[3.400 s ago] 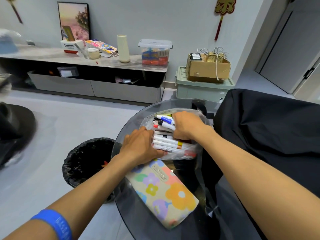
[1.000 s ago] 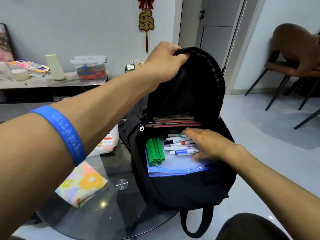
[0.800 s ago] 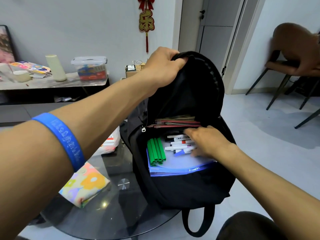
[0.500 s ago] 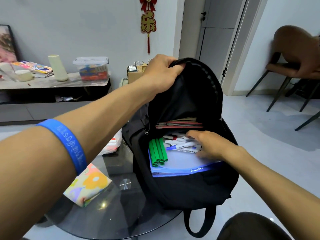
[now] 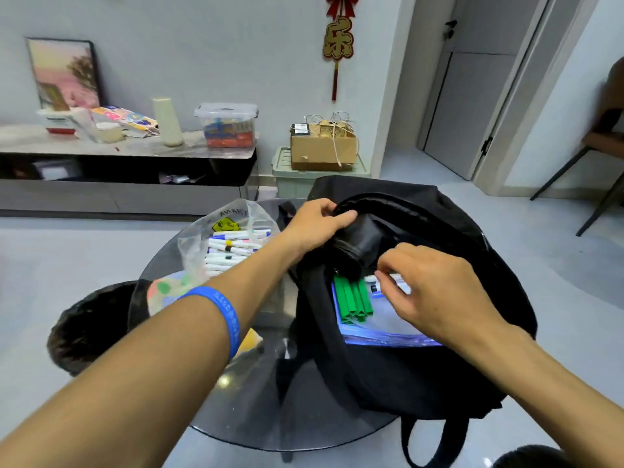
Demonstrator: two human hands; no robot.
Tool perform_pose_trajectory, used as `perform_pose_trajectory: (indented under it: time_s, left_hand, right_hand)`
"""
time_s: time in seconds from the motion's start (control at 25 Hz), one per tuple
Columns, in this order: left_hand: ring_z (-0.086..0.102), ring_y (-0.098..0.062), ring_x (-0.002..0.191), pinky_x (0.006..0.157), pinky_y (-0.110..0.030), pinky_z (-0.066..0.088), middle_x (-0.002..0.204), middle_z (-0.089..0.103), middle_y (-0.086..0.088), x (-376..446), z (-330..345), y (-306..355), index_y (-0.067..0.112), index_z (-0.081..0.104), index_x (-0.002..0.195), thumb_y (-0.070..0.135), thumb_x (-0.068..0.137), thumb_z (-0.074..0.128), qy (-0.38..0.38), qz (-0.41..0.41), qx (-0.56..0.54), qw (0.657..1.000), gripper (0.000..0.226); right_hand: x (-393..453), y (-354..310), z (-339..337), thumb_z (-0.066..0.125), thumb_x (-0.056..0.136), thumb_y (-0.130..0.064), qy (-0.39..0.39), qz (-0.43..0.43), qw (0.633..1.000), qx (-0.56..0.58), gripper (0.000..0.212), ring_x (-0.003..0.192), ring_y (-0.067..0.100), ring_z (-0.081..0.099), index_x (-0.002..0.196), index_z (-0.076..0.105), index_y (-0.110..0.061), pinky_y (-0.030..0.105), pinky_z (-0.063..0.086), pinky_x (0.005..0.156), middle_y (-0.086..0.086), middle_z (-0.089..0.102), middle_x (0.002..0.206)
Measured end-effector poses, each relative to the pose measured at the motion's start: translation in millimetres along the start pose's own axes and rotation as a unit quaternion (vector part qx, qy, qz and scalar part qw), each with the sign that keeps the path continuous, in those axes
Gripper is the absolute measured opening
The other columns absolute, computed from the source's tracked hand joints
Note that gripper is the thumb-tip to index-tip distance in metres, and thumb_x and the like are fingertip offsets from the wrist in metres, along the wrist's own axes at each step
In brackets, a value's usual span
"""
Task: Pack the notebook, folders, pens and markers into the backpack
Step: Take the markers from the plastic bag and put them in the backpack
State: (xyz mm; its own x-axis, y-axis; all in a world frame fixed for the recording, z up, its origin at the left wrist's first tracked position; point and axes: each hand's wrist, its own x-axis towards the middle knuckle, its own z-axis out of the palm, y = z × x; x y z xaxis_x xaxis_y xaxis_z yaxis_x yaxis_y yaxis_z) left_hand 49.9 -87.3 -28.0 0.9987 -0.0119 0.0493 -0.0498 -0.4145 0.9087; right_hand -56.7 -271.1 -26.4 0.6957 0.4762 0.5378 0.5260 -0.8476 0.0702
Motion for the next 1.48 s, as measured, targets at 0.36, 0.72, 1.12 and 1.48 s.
perform_pose_trajectory:
  time_s: [0.36, 0.72, 1.12, 1.48]
  left_hand:
    - [0.062, -0.033, 0.104, 0.076, -0.031, 0.052, 0.107, 0.067, -0.024, -46, -100, -71, 0.002, 0.062, 0.094, 0.001, 0.085, 0.058, 0.048, 0.09, 0.189, 0.977, 0.01]
    - [0.06, -0.032, 0.106, 0.079, -0.035, 0.043, 0.115, 0.066, -0.005, -26, -167, -171, 0.028, 0.062, 0.113, 0.026, 0.087, 0.059, 0.014, 0.042, 0.396, 0.917, 0.026]
    - [0.061, -0.031, 0.098, 0.069, -0.032, 0.042, 0.109, 0.067, -0.001, -24, -163, -189, 0.028, 0.052, 0.115, 0.035, 0.077, 0.069, 0.062, 0.054, 0.366, 0.927, 0.043]
    - [0.059, -0.031, 0.103, 0.082, -0.04, 0.05, 0.11, 0.066, 0.0, -21, -164, -191, 0.032, 0.032, 0.131, 0.033, 0.074, 0.072, 0.058, 0.014, 0.311, 0.948, 0.07]
  right_hand:
    - [148, -136, 38, 0.056, 0.083, -0.021, -0.026, 0.016, 0.985, 0.169, 0.015, 0.088, 0.029, 0.062, 0.092, 0.068, -0.02, 0.039, 0.052, 0.073, 0.004, 0.07, 0.094]
    - [202, -134, 180, 0.067, 0.08, -0.019, -0.397, 0.008, 0.906, 0.144, 0.075, 0.131, 0.025, 0.044, 0.147, 0.034, -0.024, 0.04, 0.041, 0.105, 0.002, 0.039, 0.15]
    - [205, -129, 219, 0.074, 0.066, -0.035, -0.362, -0.053, 0.93, 0.036, 0.083, 0.11, 0.032, 0.055, 0.137, 0.035, -0.017, 0.038, 0.047, 0.084, 0.009, 0.054, 0.127]
    - [210, -118, 217, 0.07, 0.069, -0.025, -0.287, 0.013, 0.958, 0.021, 0.037, 0.078, 0.026, 0.05, 0.1, 0.049, -0.018, 0.031, 0.035, 0.06, 0.006, 0.066, 0.1]
